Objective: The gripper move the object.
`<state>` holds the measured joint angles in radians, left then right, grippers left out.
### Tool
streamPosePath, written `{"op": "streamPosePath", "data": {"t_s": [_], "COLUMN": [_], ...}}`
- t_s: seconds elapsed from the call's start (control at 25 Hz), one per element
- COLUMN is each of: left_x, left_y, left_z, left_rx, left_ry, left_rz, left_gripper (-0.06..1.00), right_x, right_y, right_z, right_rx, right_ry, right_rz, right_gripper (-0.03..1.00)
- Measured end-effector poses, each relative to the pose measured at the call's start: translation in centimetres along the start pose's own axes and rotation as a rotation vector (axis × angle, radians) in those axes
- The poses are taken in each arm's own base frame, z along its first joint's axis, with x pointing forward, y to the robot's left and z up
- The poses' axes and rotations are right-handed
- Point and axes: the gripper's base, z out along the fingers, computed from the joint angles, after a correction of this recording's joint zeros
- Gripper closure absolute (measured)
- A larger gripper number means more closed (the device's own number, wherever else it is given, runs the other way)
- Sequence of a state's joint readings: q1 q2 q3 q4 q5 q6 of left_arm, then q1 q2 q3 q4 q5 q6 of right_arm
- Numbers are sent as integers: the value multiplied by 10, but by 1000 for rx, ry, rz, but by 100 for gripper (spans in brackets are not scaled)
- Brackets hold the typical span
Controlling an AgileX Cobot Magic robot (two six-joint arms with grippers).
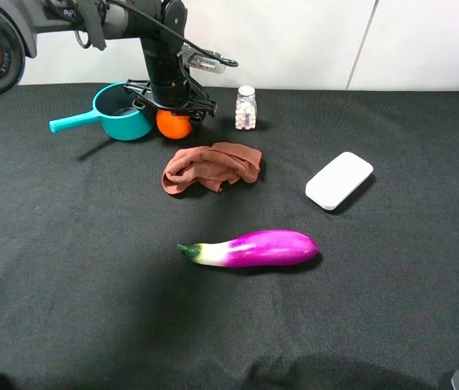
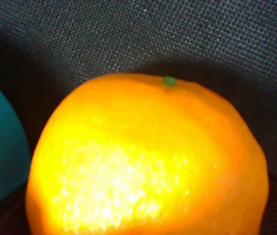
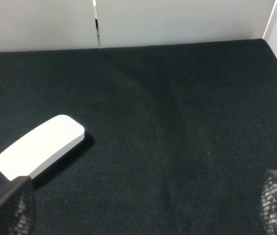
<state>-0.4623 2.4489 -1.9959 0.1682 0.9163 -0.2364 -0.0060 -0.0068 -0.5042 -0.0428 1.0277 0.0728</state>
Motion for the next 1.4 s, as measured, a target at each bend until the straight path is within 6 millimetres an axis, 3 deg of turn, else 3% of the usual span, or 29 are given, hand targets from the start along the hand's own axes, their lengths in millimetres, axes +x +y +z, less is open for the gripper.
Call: {"op": "streamPosePath", "data": {"t_s": [0.32,0.72,1.4], "left_x": [1,-4,9], "left_y": [1,6,27], "left_z": [-2,-42,-153], "left_rx": [-2,5,-25], "left_ry": [13,-46,-118], "left_rz": [-2,-14,-20], "left_gripper": [11,11,11], "right_x": [0,0,0], "right_y": [0,0,0], "right_z": [0,0,0], "right_rx": [0,0,0], "right_ry": [0,0,0], "right_rz": [0,0,0], "right_gripper": [27,27,27]}}
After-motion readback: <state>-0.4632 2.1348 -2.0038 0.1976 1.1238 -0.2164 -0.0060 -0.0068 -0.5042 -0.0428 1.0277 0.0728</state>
